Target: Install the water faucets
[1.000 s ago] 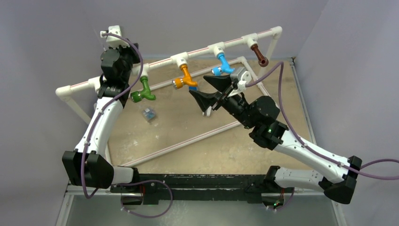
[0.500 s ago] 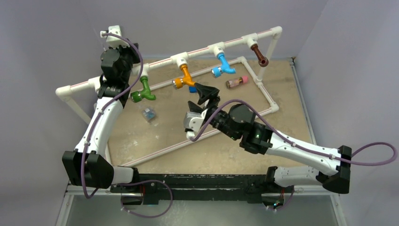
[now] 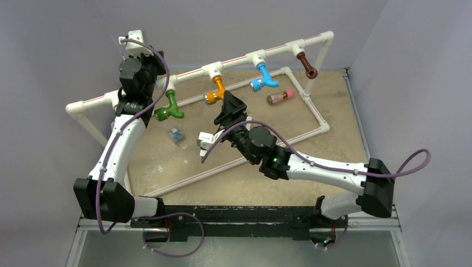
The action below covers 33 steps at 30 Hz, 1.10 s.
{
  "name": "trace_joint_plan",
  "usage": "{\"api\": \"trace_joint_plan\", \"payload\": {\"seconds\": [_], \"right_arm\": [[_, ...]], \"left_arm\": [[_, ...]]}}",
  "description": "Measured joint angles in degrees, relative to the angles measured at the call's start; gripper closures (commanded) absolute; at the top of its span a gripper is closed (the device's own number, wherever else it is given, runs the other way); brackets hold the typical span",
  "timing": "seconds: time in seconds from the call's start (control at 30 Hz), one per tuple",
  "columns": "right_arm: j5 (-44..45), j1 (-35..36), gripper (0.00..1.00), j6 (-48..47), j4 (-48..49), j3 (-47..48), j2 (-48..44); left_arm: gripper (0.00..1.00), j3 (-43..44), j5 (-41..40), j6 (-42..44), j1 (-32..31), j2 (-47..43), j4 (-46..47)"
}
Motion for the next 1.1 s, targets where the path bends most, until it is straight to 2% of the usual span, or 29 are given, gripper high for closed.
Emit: {"api": "trace_joint_plan", "payload": {"seconds": [0.3,0.5,0.67,0.8,0.83,0.87,1.03,1.1], "right_arm": [[1.4,-0.4,0.3,-3.2,5.5,3.5,9.1],[1.4,-1.7,0.38,-3.2,8.4,5.5,11.1],[1.5,-2.4,0.54,-2.5,9.6,6.2,11.6],[1.6,-2.5,0.83,-1.7,9.8,6.5,11.8],[1.9,-2.5,0.95,-1.7,9.9,6.6,11.8],[2.3,-2.5,1.0,-1.5,10.3,6.6,11.8],[3.8,-2.5,1.0,4.3,10.8,7.5,12.0],[4.3,-2.5,1.0,9.2,11.4,7.8,12.1]], "left_arm": [[1.0,0.0,0.1,0.0,0.0,0.0,0.0],[1.0,0.0,0.2,0.0,0.0,0.0,0.0],[1.0,0.0,0.2,0.0,0.0,0.0,0.0],[1.0,0.0,0.3,0.0,0.0,0.0,0.0],[1.0,0.0,0.3,0.0,0.1,0.0,0.0],[1.0,0.1,0.2,0.0,0.2,0.1,0.1],[1.0,0.3,0.3,0.0,0.2,0.3,0.2],[1.0,0.4,0.3,0.0,0.2,0.3,0.2]]}}
